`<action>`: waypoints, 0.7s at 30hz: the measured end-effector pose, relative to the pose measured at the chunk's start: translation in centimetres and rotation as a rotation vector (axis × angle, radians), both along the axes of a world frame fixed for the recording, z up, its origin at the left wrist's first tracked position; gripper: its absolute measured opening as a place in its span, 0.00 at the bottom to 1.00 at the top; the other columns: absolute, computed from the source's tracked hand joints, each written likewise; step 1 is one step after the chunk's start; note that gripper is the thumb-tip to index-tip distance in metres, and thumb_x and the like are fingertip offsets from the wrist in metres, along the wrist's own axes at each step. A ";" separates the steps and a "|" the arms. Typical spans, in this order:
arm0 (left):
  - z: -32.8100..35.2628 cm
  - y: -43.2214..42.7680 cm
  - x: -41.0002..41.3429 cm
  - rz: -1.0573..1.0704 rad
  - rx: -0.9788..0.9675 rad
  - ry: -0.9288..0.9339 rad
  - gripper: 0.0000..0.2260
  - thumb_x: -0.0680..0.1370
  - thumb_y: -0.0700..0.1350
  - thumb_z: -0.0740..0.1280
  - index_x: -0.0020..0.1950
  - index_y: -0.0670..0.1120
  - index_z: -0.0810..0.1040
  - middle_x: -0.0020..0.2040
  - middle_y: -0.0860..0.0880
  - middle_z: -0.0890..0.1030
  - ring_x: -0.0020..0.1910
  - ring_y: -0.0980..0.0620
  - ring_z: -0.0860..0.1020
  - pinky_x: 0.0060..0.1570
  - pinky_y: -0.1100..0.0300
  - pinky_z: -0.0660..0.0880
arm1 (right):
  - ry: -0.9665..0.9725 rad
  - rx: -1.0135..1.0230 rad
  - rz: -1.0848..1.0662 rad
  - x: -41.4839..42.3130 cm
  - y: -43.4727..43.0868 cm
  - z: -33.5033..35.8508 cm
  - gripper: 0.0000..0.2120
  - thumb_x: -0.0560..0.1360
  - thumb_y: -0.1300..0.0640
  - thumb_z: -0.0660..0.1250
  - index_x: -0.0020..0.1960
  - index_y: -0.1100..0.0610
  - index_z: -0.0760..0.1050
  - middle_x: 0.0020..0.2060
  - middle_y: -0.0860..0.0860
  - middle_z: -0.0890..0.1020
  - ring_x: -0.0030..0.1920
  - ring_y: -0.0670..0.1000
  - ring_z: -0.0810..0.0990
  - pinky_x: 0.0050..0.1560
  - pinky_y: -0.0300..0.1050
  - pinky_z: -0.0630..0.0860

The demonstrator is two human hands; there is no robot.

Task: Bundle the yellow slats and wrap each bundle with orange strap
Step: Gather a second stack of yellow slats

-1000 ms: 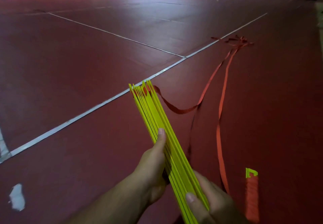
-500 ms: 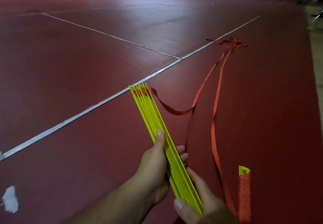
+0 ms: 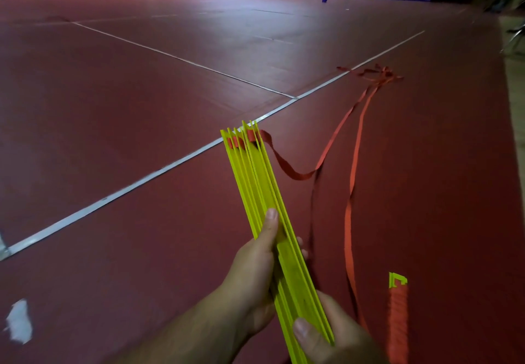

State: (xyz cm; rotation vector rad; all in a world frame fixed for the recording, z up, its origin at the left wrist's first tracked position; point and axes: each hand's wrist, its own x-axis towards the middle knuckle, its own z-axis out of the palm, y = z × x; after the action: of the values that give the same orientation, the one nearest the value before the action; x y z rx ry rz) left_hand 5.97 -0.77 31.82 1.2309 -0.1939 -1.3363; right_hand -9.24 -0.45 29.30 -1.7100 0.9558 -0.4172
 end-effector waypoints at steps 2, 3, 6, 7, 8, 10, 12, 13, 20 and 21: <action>0.1 0.2 -0.1 -0.035 -0.043 -0.002 0.28 0.69 0.68 0.63 0.45 0.42 0.80 0.34 0.46 0.82 0.33 0.51 0.81 0.35 0.59 0.76 | -0.054 0.004 -0.035 0.4 0.4 -1.1 0.22 0.62 0.31 0.59 0.55 0.18 0.62 0.43 0.37 0.84 0.42 0.37 0.83 0.47 0.33 0.76; 0.1 0.2 0.0 -0.057 -0.046 -0.002 0.29 0.69 0.68 0.62 0.46 0.42 0.81 0.35 0.47 0.82 0.35 0.50 0.81 0.38 0.57 0.77 | -0.043 0.011 -0.044 0.6 0.6 -1.3 0.21 0.63 0.31 0.58 0.56 0.20 0.66 0.43 0.41 0.85 0.42 0.41 0.83 0.49 0.38 0.77; 0.4 0.2 0.1 -0.063 -0.003 -0.014 0.34 0.71 0.68 0.60 0.55 0.39 0.83 0.45 0.43 0.85 0.42 0.45 0.84 0.42 0.53 0.81 | -0.032 0.069 -0.085 0.4 0.8 -1.1 0.31 0.59 0.31 0.59 0.59 0.40 0.78 0.45 0.52 0.86 0.46 0.57 0.83 0.48 0.44 0.77; 0.5 0.2 0.2 -0.053 0.013 -0.030 0.32 0.73 0.67 0.61 0.55 0.39 0.83 0.45 0.41 0.86 0.41 0.44 0.85 0.42 0.51 0.82 | -0.006 0.079 -0.109 0.3 0.5 -0.9 0.32 0.58 0.32 0.60 0.57 0.43 0.79 0.44 0.53 0.86 0.46 0.58 0.83 0.46 0.41 0.76; 0.5 0.2 0.3 -0.039 0.025 -0.047 0.30 0.75 0.65 0.62 0.56 0.39 0.82 0.46 0.39 0.85 0.43 0.42 0.85 0.43 0.47 0.83 | 0.028 0.068 -0.130 0.2 0.2 -0.6 0.30 0.57 0.32 0.59 0.55 0.40 0.79 0.42 0.51 0.86 0.44 0.55 0.84 0.44 0.38 0.75; 0.6 0.1 0.6 -0.004 0.040 -0.086 0.27 0.76 0.61 0.66 0.59 0.38 0.81 0.48 0.37 0.84 0.45 0.38 0.83 0.49 0.37 0.81 | 0.101 0.006 -0.161 0.2 -0.3 -0.2 0.22 0.57 0.33 0.59 0.50 0.33 0.75 0.38 0.46 0.85 0.40 0.44 0.83 0.42 0.33 0.75; 0.6 0.1 0.9 0.011 0.042 -0.119 0.24 0.78 0.59 0.66 0.59 0.39 0.81 0.49 0.39 0.85 0.46 0.39 0.84 0.46 0.40 0.82 | 0.162 0.003 -0.202 0.0 -0.7 0.2 0.16 0.60 0.38 0.64 0.49 0.34 0.73 0.34 0.42 0.84 0.36 0.39 0.81 0.39 0.28 0.73; 0.6 0.0 1.1 0.004 0.031 -0.123 0.23 0.79 0.59 0.64 0.59 0.40 0.81 0.49 0.39 0.86 0.47 0.41 0.85 0.44 0.45 0.82 | 0.185 -0.010 -0.223 0.0 -0.8 0.3 0.15 0.62 0.41 0.69 0.48 0.35 0.73 0.34 0.40 0.83 0.35 0.39 0.80 0.37 0.27 0.71; 0.6 -0.3 2.6 0.004 0.026 -0.099 0.27 0.80 0.63 0.58 0.59 0.43 0.82 0.50 0.41 0.86 0.49 0.43 0.86 0.50 0.45 0.81 | 0.200 -0.022 -0.259 -0.8 -2.7 0.0 0.14 0.69 0.61 0.73 0.48 0.46 0.75 0.31 0.38 0.83 0.29 0.39 0.80 0.33 0.30 0.72; 0.6 -0.3 2.7 0.006 0.020 -0.112 0.26 0.80 0.62 0.59 0.58 0.42 0.82 0.49 0.40 0.86 0.48 0.43 0.86 0.47 0.46 0.82 | 0.201 -0.018 -0.274 -1.0 -2.9 -0.2 0.14 0.69 0.62 0.72 0.49 0.47 0.74 0.32 0.38 0.84 0.30 0.39 0.80 0.34 0.31 0.72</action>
State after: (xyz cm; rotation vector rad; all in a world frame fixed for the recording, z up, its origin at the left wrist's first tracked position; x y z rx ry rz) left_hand 8.69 -1.08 32.46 1.3231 -0.2564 -1.2680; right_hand -10.19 -3.35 29.10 -1.6640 1.3441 -0.4380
